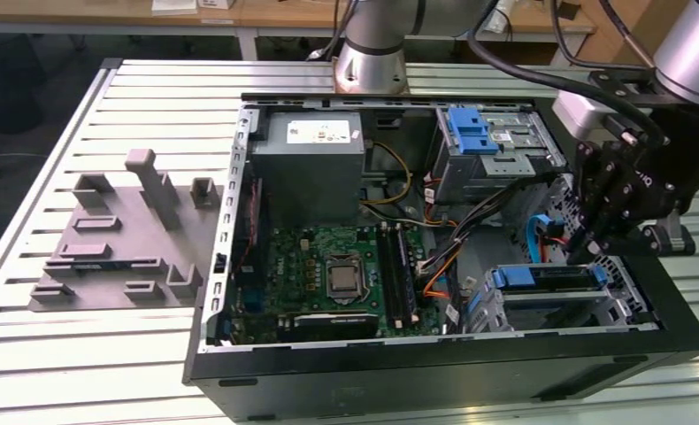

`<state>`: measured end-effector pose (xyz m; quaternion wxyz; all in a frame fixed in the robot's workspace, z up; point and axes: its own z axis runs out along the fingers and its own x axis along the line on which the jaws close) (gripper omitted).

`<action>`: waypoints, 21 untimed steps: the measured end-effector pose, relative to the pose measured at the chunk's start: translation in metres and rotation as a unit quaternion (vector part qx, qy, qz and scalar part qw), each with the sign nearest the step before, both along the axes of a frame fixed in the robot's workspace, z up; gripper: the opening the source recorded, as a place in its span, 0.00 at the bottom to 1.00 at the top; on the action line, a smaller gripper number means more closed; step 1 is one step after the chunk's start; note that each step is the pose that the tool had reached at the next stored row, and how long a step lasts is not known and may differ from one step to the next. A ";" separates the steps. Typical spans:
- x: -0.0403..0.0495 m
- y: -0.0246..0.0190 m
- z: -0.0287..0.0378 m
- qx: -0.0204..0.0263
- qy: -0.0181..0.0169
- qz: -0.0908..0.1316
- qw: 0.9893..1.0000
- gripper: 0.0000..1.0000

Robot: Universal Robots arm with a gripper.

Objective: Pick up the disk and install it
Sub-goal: 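Insert the first disk wire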

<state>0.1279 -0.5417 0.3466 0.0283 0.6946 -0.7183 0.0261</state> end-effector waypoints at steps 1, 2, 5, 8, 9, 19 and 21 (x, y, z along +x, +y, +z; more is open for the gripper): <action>0.0000 0.0000 -0.0003 0.002 0.001 -0.001 1.000 0.16; 0.0000 0.0000 -0.0007 0.003 0.001 -0.002 1.000 0.16; 0.0000 -0.0004 -0.0020 0.005 0.003 -0.004 1.000 0.16; 0.0000 -0.0012 -0.0041 0.005 0.003 -0.004 1.000 0.16; 0.0000 -0.0013 -0.0047 0.005 0.003 -0.004 1.000 0.16; 0.0000 -0.0037 -0.0067 0.005 0.003 -0.014 1.000 0.16; 0.0000 -0.0037 -0.0068 0.005 0.003 -0.016 1.000 0.16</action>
